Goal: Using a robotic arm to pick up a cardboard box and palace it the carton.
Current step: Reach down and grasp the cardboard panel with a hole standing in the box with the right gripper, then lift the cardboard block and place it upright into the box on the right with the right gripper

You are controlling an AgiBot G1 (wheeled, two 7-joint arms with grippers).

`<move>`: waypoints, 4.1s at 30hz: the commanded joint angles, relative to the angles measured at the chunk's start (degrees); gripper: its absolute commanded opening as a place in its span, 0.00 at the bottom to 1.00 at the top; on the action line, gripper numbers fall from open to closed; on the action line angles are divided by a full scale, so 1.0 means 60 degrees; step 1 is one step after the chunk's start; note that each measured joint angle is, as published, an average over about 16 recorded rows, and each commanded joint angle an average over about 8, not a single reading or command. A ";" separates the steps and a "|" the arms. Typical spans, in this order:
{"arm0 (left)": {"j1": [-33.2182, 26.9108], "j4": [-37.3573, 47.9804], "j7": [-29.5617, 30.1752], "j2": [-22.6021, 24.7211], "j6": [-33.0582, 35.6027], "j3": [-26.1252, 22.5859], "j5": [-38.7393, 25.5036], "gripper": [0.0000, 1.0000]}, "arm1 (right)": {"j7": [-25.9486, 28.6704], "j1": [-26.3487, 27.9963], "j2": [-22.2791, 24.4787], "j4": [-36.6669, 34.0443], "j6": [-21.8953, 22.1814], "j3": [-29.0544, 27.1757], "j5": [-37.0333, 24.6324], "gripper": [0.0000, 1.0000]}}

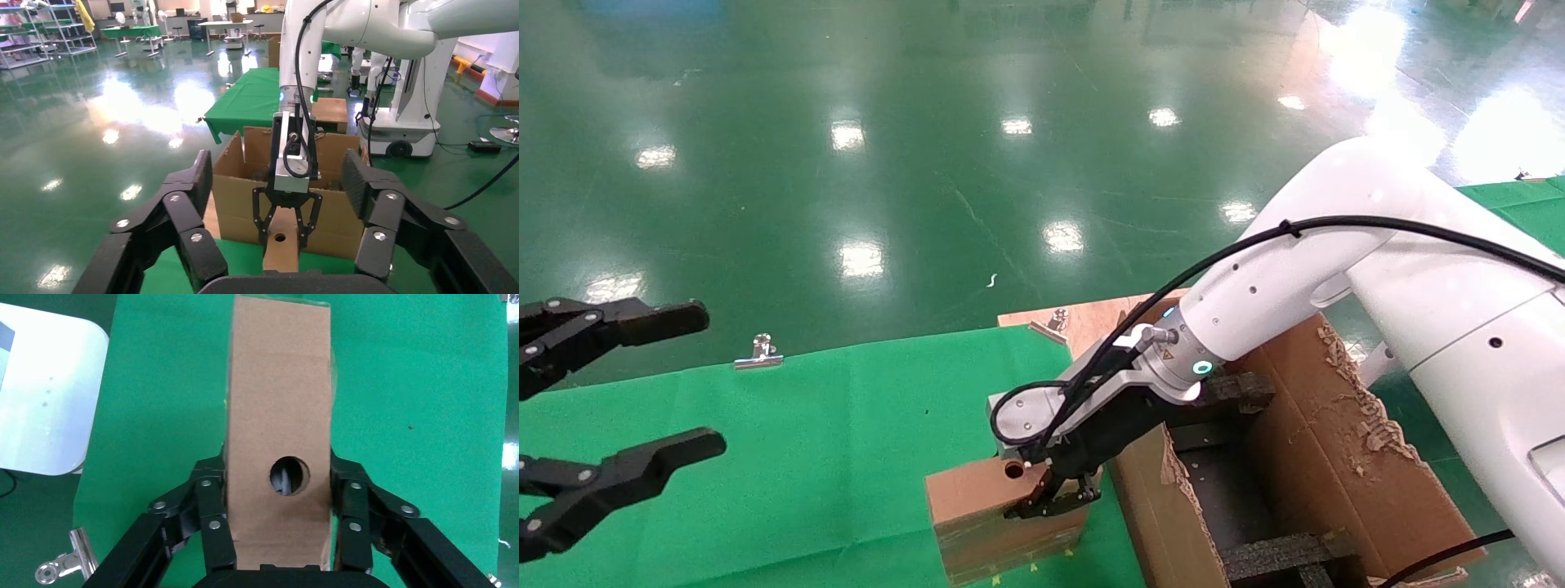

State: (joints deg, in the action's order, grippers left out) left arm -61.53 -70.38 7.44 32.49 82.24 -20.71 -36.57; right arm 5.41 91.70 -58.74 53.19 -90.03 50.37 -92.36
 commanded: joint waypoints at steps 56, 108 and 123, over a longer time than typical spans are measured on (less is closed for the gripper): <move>0.0000 0.0000 0.0000 0.0000 0.0000 -0.0001 0.0000 1.00 | 0.1651 0.5394 0.5812 0.0511 -0.0030 0.2781 0.2594 0.00; 0.0002 0.0003 -0.0001 -0.0002 -0.0003 0.0000 0.0001 1.00 | 0.8373 0.2908 0.8774 0.4046 0.3971 0.4614 0.1041 0.00; 0.0002 0.0003 -0.0001 -0.0002 -0.0003 0.0000 0.0001 1.00 | 1.1838 0.2316 0.7934 0.4099 0.4840 0.5203 -0.0911 0.00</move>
State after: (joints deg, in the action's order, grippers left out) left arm -61.52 -70.37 7.43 32.48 82.22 -20.71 -36.56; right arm 76.14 105.59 -11.12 77.80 -61.06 81.53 -97.40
